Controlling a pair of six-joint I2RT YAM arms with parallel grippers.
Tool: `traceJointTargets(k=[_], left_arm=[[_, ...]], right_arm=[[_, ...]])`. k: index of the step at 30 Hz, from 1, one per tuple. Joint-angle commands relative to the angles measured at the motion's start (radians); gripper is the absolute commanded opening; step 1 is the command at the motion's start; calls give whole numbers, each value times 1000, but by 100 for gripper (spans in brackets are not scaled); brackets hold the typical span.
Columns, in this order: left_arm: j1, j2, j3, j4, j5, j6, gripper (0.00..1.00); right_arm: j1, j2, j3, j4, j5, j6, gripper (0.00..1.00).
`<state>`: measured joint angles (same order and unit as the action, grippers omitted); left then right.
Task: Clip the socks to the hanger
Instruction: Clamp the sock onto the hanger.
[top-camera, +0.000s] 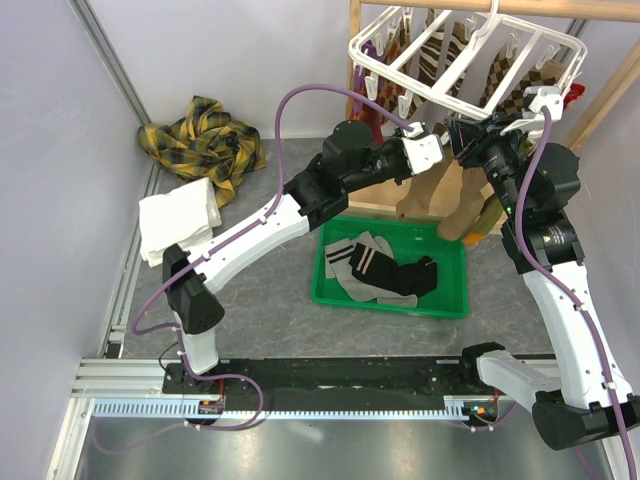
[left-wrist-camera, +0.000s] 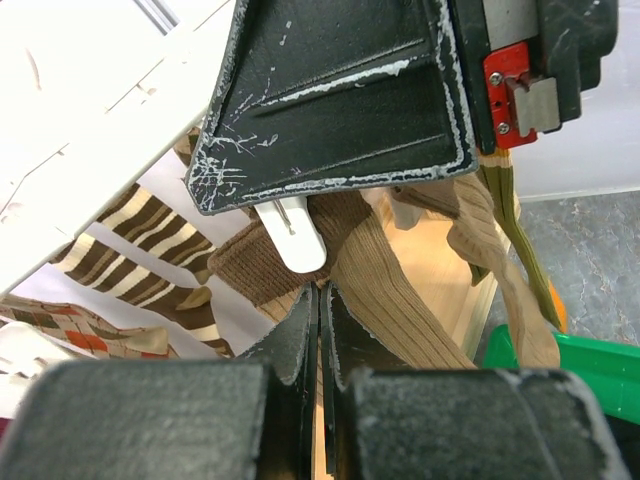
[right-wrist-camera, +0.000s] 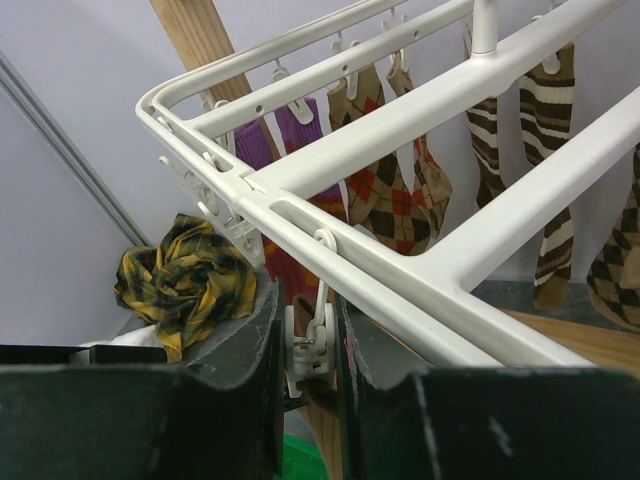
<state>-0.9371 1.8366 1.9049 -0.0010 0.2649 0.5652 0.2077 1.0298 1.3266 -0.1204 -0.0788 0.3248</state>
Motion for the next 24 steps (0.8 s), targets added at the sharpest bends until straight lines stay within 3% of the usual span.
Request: traceJointTargets(k=[1, 16, 24], left_arm=[[3, -14, 39, 35, 4, -8, 2], [3, -14, 43, 65, 2, -37, 2], [4, -11, 39, 78, -26, -42, 2]], right_arm=[[15, -11, 19, -61, -91, -1, 17], [16, -23, 22, -62, -90, -3, 50], [15, -33, 23, -61, -76, -3, 56]])
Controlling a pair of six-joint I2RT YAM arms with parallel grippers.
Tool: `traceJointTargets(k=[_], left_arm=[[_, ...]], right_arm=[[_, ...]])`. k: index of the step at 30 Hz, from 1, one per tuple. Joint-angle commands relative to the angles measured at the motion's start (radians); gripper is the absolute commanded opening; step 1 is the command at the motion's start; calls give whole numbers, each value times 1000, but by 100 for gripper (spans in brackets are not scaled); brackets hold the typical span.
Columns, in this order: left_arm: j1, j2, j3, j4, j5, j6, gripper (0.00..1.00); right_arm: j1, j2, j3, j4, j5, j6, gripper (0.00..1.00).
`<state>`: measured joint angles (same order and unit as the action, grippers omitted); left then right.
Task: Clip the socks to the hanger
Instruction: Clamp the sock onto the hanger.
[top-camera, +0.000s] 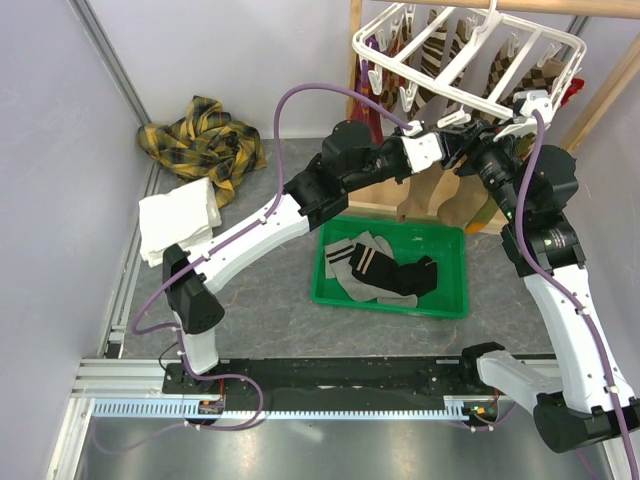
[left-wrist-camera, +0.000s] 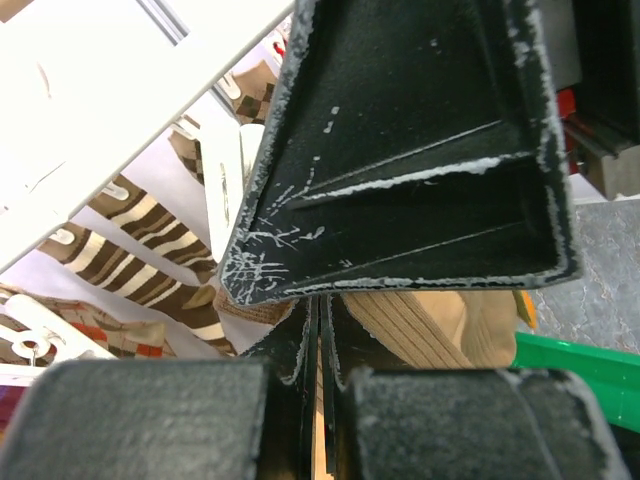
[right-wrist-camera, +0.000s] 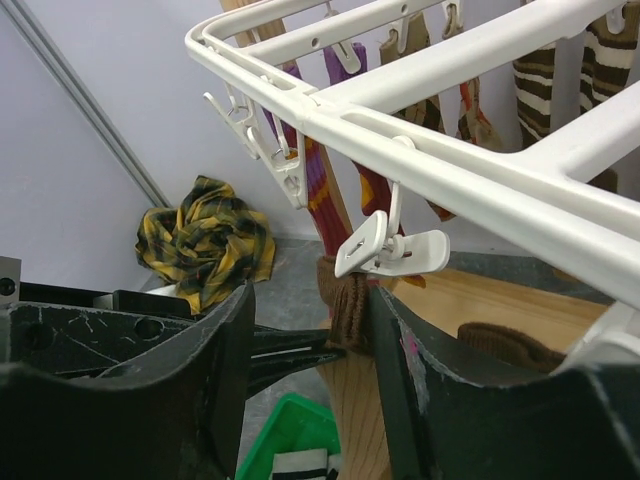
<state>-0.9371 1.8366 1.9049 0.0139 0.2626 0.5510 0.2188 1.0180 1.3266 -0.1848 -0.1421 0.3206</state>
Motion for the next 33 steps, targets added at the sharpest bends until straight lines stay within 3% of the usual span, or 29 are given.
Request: traceJointTargets(k=[1, 11, 25, 27, 28, 31, 33], left_arm=[[4, -11, 36, 63, -26, -28, 2], [8, -59, -69, 86, -59, -46, 2], [11, -77, -104, 100, -62, -60, 3], [11, -79, -113, 106, -69, -65, 17], [11, -83, -118, 112, -72, -66, 30], [14, -106, -151, 139, -82, -79, 55], [17, -118, -179, 161, -89, -100, 61]], right_arm=[[5, -22, 25, 2, -10, 0, 57], [5, -58, 57, -24, 117, -5, 75], [5, -35, 89, -44, 167, 17, 76], [4, -30, 92, -48, 164, 15, 76], [4, -33, 92, -48, 159, 14, 76], [4, -33, 92, -51, 148, 8, 76], [4, -33, 91, -54, 145, 3, 76]])
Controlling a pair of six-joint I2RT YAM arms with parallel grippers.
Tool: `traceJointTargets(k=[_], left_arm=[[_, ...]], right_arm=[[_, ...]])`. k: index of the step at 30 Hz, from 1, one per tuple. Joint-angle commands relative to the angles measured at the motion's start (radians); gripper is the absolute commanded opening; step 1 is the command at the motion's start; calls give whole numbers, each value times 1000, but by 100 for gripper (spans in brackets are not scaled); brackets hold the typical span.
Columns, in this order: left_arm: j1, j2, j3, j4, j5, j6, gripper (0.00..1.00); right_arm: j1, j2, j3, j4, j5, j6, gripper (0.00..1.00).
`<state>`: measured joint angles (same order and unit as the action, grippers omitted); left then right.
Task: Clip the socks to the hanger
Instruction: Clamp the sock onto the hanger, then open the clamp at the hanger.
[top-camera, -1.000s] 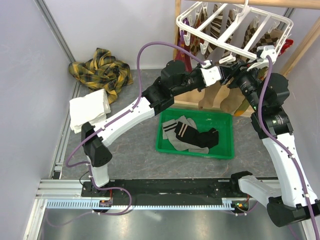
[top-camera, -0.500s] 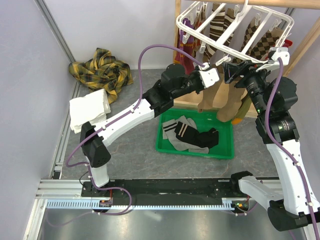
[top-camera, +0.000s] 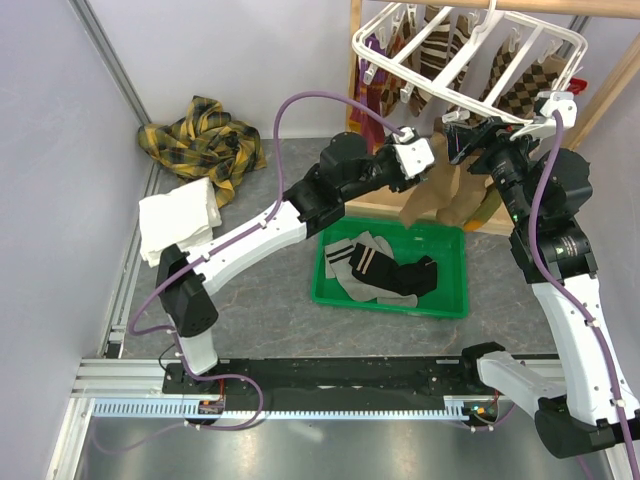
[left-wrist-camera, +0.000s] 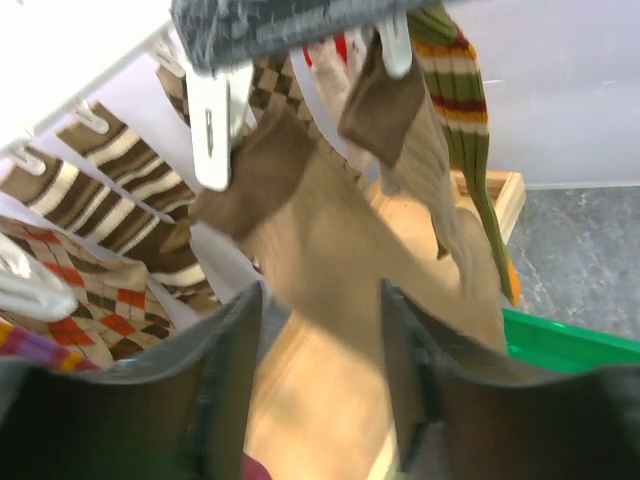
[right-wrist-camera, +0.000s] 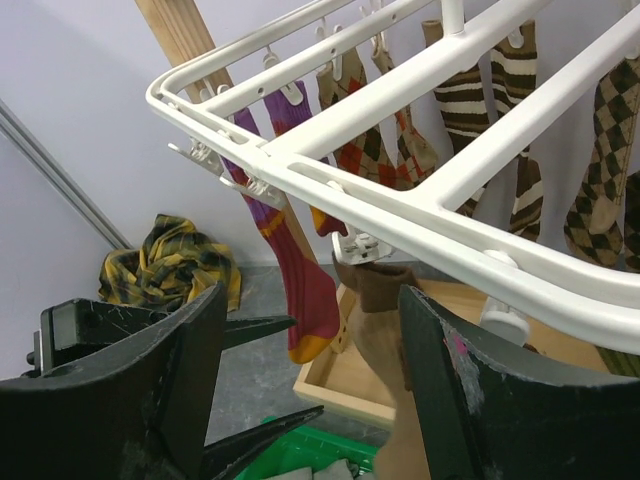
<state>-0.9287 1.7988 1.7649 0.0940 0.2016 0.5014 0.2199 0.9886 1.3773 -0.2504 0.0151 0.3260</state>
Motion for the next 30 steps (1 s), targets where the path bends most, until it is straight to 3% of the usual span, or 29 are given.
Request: traceJointTargets(k=[1, 9, 14, 30], left_arm=[[13, -96, -48, 87, -28, -58, 64], [68, -182, -223, 283, -77, -156, 79], [99, -182, -288, 412, -111, -201, 80], [139, 48, -26, 510, -148, -276, 78]], right_arm=[[3, -8, 39, 8, -14, -7, 76], [4, -39, 40, -3, 2, -39, 76], [3, -51, 28, -3, 9, -50, 76], [62, -93, 17, 7, 36, -114, 77]])
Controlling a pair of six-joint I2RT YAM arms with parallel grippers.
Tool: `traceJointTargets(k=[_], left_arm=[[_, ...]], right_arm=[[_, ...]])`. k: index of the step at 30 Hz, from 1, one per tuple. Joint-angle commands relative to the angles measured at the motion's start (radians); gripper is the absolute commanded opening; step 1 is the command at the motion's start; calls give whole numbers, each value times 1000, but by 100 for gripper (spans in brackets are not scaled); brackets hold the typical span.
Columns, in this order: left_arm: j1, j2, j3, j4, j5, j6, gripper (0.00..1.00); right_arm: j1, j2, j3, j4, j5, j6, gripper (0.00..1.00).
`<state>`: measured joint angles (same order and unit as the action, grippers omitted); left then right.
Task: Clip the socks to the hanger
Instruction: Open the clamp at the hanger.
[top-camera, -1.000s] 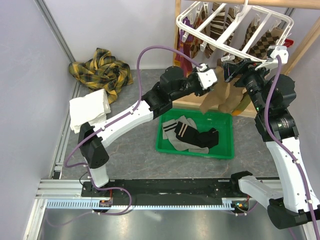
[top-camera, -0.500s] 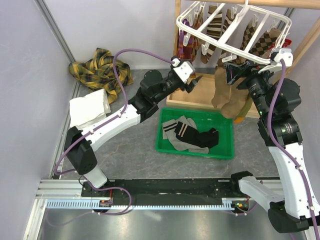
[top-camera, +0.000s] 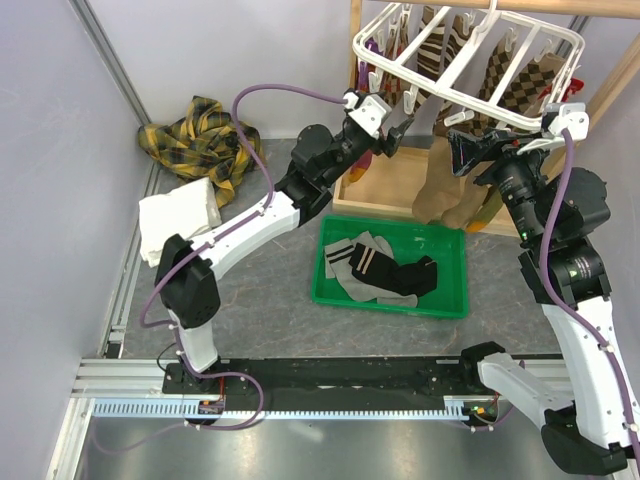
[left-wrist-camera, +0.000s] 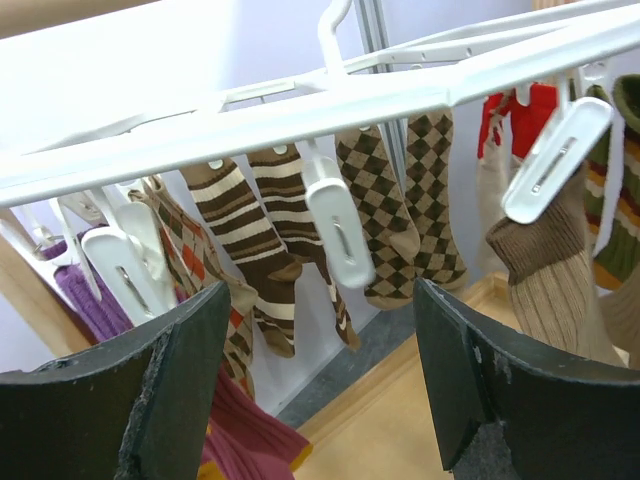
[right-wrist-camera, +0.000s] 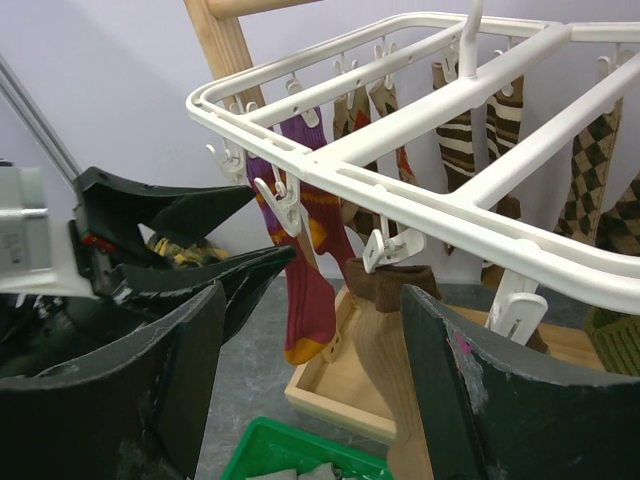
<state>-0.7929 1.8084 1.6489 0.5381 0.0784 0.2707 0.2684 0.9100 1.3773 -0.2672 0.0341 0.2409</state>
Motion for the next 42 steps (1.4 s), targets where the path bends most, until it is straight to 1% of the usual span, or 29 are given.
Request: traceJointTargets(k=[1, 5, 12, 19, 22, 23, 25, 26, 28, 29, 32, 37, 42], left_arm=[[3, 60, 101, 66, -38, -48, 78], [3, 95, 130, 98, -63, -62, 75], [1, 127, 160, 125, -45, -99, 66], [-2, 149, 175, 134, -49, -102, 57], [-2, 149, 173, 132, -49, -102, 45], [-3, 146, 170, 132, -51, -102, 36], [-5, 138, 164, 129, -49, -100, 28], [-8, 134, 155, 128, -48, -97, 21], [-12, 120, 143, 129, -46, -88, 15], [-15, 115, 134, 128, -46, -87, 10], [-23, 97, 118, 122, -42, -88, 2], [-46, 72, 117, 73, -3, -102, 2], [-71, 43, 121, 7, 79, -162, 2]], right_arm=[[15, -14, 17, 23, 16, -29, 77], [25, -20, 16, 26, 18, -34, 77], [32, -25, 17, 25, 23, -35, 78], [32, -26, 22, 25, 10, -28, 78], [35, -23, 25, 25, 1, -25, 78], [34, -22, 26, 25, -5, -26, 78], [34, -17, 28, 26, -20, -26, 78], [35, -14, 29, 25, -26, -29, 78], [35, -8, 32, 26, -33, -34, 78], [35, -5, 38, 25, -58, -34, 78], [35, 4, 49, 22, -95, -35, 78], [34, 13, 65, 13, -111, -34, 78], [35, 18, 75, -7, -114, -34, 78]])
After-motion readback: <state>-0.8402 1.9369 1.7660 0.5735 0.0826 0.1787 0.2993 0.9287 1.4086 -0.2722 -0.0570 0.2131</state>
